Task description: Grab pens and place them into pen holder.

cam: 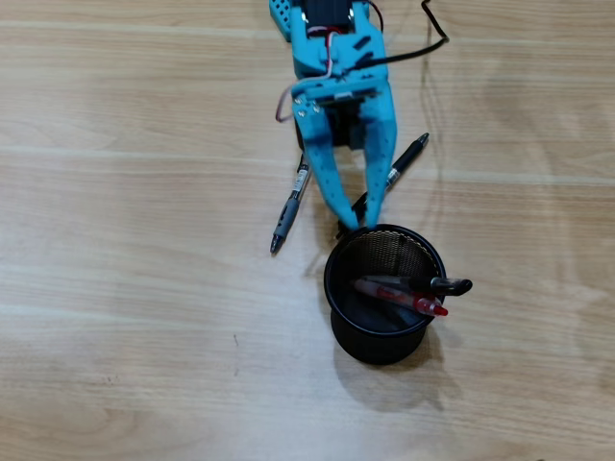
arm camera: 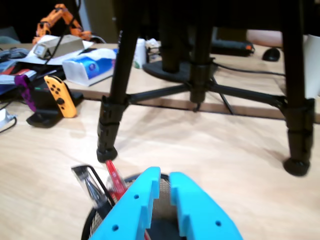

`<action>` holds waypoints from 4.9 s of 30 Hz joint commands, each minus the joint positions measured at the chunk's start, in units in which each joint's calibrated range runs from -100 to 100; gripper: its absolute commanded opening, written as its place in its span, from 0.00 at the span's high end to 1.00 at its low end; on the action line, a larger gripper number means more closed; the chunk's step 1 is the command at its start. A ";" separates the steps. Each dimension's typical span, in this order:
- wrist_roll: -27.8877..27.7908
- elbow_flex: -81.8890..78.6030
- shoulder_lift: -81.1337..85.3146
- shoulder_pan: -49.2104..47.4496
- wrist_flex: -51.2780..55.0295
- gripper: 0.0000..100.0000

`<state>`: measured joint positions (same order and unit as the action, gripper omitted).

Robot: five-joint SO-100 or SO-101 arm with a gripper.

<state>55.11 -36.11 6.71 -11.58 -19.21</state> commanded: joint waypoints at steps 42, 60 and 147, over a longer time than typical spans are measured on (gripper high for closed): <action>2.53 2.63 6.58 10.89 72.74 0.83; 2.59 2.63 -10.24 9.43 66.45 0.83; -0.82 25.71 -0.55 -4.38 43.49 0.98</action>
<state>54.43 -11.89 -1.44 -16.15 11.01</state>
